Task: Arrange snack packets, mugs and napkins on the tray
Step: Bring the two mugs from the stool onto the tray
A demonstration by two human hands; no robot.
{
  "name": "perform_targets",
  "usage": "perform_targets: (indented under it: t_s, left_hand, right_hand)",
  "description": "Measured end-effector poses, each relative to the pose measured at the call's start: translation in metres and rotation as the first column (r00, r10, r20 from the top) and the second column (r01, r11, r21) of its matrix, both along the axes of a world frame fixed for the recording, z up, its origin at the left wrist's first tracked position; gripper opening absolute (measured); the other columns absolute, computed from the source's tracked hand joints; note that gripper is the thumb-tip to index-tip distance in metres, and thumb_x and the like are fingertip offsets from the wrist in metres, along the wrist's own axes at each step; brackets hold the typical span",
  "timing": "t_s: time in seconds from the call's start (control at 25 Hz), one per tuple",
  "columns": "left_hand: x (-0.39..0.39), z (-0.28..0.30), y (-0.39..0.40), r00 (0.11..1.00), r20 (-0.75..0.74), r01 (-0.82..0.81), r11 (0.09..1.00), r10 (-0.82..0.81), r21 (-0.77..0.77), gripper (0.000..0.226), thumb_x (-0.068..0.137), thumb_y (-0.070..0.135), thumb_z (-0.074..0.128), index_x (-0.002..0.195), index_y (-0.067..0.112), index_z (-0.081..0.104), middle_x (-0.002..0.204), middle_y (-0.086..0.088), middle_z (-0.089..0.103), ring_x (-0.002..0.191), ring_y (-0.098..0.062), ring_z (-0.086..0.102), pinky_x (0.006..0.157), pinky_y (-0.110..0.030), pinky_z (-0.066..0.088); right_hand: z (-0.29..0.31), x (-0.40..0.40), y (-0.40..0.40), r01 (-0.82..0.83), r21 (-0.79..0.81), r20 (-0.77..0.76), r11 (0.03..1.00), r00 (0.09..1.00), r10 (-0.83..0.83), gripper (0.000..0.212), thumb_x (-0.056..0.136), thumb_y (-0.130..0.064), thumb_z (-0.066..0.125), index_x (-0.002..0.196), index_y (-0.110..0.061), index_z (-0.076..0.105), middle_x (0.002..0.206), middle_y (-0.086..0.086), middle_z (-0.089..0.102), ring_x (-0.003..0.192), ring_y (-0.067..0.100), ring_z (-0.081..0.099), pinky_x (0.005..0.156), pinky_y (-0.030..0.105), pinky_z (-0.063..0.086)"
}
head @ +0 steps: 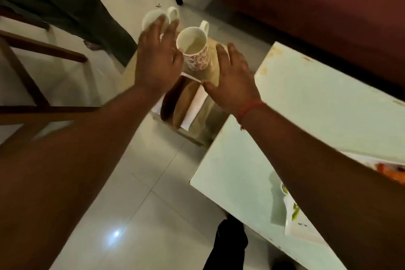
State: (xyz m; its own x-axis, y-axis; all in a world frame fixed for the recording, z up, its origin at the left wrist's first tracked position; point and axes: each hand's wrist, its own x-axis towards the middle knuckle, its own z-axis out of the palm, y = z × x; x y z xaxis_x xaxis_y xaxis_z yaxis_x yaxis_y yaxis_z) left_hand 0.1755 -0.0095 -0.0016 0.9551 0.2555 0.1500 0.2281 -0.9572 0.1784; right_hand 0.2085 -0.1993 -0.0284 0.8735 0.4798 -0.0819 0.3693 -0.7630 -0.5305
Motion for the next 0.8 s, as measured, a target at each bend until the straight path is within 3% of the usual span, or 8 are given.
perform_targets:
  t_s: [0.16,0.28,0.44,0.64,0.8]
  left_hand:
    - [0.045,-0.001,0.057,0.956,-0.295,-0.013,1.000,0.008,-0.015,0.072,0.096,0.046,0.054,0.156,0.027,0.020,0.164,-0.018,0.012,0.150,-0.043,0.011,0.120,-0.055,0.020]
    - [0.064,-0.009,0.078,0.868,-0.484,0.135,0.991,-0.115,0.006,0.069,0.098,0.039,0.056,0.156,0.028,0.020,0.163,-0.023,0.006,0.151,-0.042,0.002,0.122,-0.053,0.007]
    - [0.080,-0.013,0.082,0.912,-0.403,0.118,0.990,-0.077,0.079,0.074,0.094,0.034,0.062,0.156,0.031,0.022,0.164,-0.019,-0.001,0.148,-0.047,0.013,0.116,-0.057,0.026]
    - [0.097,-0.014,0.081,0.858,-0.497,0.211,0.971,-0.127,0.115,0.070,0.089,0.036,0.067,0.148,0.018,0.034,0.147,-0.030,0.038,0.136,-0.048,0.028,0.109,-0.055,0.029]
    - [0.101,-0.013,0.076,0.839,-0.541,0.119,0.990,-0.063,0.071,0.069,0.082,0.040,0.074,0.138,0.023,0.039,0.142,-0.026,0.035,0.128,-0.049,0.033,0.102,-0.058,0.039]
  right_hand:
    - [0.023,0.054,0.054,-0.175,-0.127,-0.007,0.976,0.984,0.176,0.094,0.079,-0.047,0.072,0.154,-0.026,0.019,0.162,0.008,0.017,0.136,0.039,0.038,0.099,0.051,0.046]
    - [0.022,0.069,0.082,-0.273,-0.282,-0.047,0.920,0.962,0.271,0.089,0.079,-0.032,0.073,0.152,-0.025,0.023,0.154,0.009,0.027,0.115,0.038,0.057,0.082,0.044,0.052]
    - [0.007,0.070,0.089,-0.273,-0.278,-0.029,0.921,0.961,0.276,0.086,0.080,-0.020,0.073,0.151,-0.026,0.024,0.147,0.014,0.029,0.103,0.039,0.058,0.077,0.042,0.053]
    - [0.005,0.073,0.093,-0.273,-0.232,-0.044,0.934,0.962,0.270,0.090,0.078,-0.018,0.076,0.152,-0.023,0.024,0.149,0.015,0.029,0.111,0.038,0.056,0.088,0.041,0.051]
    - [0.008,0.073,0.083,-0.245,-0.187,-0.047,0.951,0.969,0.241,0.088,0.075,-0.018,0.078,0.149,-0.023,0.029,0.145,0.015,0.034,0.108,0.037,0.058,0.086,0.040,0.055]
